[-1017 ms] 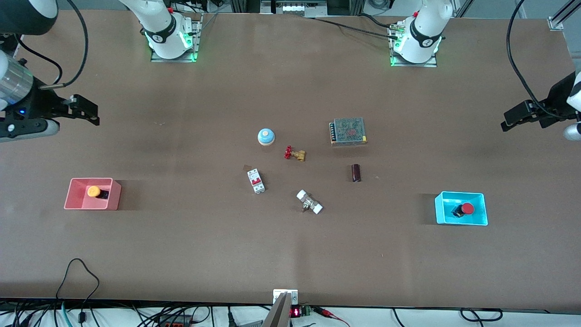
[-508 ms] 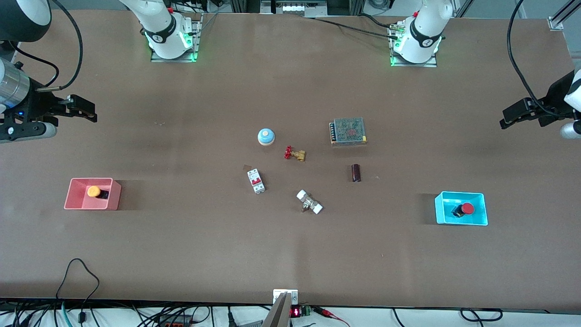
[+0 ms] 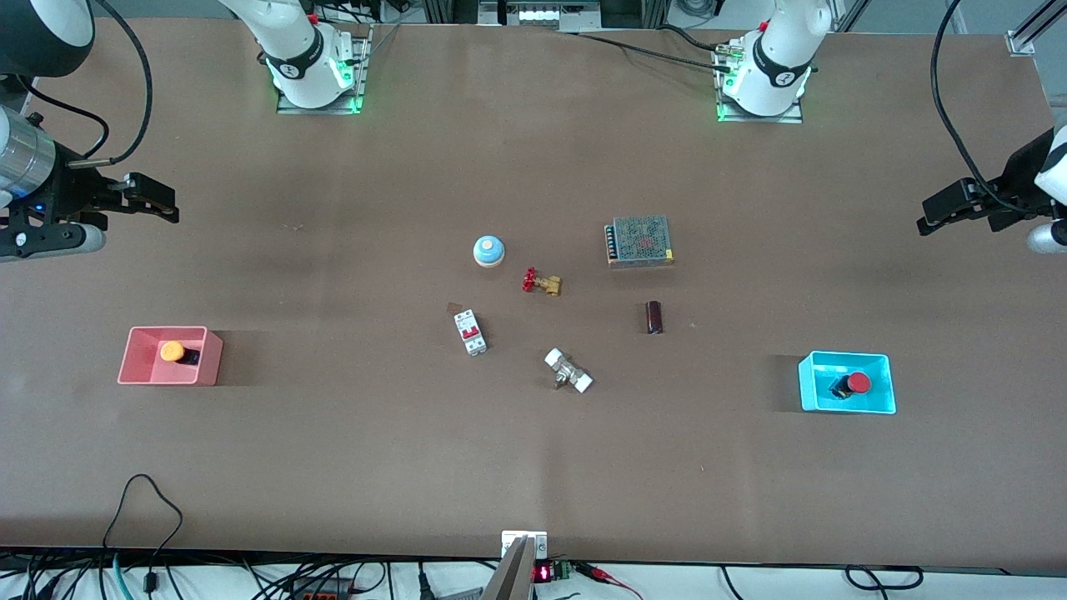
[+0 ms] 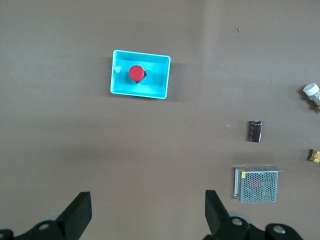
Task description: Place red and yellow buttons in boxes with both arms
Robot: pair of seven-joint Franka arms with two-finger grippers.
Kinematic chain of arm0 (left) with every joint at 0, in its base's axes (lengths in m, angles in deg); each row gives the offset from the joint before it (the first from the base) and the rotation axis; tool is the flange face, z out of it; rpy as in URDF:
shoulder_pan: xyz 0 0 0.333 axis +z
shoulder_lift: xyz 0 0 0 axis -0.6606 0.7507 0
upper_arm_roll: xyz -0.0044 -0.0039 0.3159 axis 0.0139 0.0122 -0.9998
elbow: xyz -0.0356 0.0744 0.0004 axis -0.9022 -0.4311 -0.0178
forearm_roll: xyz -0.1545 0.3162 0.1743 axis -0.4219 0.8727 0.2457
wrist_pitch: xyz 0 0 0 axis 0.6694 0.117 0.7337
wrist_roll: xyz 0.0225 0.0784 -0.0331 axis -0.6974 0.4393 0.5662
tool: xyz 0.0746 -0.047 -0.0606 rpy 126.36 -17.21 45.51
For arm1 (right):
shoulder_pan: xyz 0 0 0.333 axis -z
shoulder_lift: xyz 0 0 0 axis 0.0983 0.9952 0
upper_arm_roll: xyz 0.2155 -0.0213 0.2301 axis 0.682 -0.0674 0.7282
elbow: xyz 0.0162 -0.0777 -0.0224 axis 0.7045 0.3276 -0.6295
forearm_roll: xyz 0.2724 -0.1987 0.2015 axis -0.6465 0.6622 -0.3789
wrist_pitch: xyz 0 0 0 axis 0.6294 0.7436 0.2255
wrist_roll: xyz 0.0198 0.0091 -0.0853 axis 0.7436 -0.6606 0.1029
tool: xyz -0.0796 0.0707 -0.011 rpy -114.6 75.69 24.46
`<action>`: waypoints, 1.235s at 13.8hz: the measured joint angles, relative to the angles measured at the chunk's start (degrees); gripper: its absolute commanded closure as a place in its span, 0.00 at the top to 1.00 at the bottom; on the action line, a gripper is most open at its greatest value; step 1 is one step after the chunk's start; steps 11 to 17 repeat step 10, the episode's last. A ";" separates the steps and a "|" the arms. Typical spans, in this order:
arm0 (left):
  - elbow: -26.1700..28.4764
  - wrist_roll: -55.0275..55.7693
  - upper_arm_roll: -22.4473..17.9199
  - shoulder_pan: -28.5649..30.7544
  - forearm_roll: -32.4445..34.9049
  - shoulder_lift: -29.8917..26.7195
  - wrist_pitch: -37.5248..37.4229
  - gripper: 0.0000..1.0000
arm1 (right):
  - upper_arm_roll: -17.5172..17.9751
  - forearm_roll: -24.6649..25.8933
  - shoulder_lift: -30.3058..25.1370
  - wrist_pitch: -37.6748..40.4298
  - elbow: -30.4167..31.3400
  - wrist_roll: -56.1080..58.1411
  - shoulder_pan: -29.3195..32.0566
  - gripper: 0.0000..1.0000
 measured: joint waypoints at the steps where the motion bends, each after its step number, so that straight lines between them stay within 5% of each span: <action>1: 0.46 0.00 0.05 -0.01 0.00 -0.15 0.25 1.00 | 0.00 0.00 0.00 0.11 0.00 -0.04 0.01 1.00; 17: 6.14 0.00 0.05 -0.01 0.00 -3.91 1.58 1.00 | 0.00 0.00 -0.04 0.25 0.01 -0.12 0.08 1.00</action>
